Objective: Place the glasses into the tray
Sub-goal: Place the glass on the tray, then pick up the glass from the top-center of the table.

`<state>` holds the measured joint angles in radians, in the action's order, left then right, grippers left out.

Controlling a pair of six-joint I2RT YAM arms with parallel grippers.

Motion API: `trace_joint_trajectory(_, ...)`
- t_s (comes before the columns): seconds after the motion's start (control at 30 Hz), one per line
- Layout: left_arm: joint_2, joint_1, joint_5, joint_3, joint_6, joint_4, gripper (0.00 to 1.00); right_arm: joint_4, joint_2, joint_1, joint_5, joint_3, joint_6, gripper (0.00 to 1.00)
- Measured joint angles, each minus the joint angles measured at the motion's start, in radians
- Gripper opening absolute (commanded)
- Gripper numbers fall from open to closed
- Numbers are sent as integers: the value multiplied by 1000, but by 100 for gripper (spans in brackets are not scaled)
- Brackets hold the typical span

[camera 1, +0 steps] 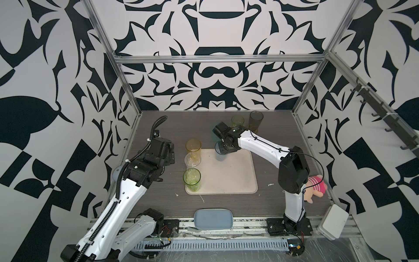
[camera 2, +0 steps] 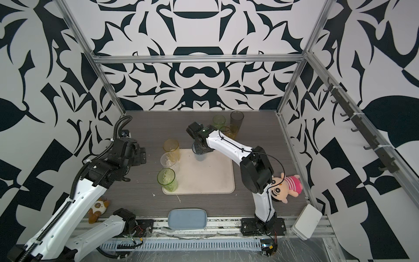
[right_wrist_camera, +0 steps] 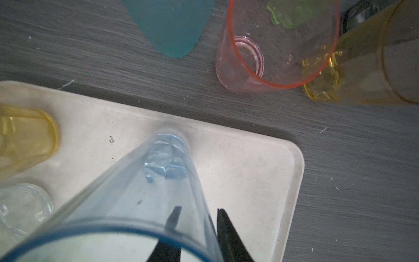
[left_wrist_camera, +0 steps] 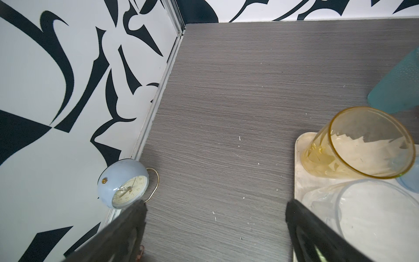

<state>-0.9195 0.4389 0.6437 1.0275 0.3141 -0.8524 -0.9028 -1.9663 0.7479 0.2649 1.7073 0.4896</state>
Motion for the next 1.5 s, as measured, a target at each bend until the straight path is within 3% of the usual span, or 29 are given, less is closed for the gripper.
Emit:
trace_joint_trajectory(0.2,0,0,0,0,0,-1,99,-10,-1,0,2,47,-14,48)
trace_joint_trajectory(0.47,-1,0,0,0,0,-1,100,-47,-1,0,25,130,-47,54)
trace_joint_trajectory(1.13,-1,0,6,0,3,-1,100,-66,-4,-8,99,407,-158,52)
trace_joint_trajectory(1.5,0,0,7,0,3,-1,99,-23,-119,-89,69,450,-171,49)
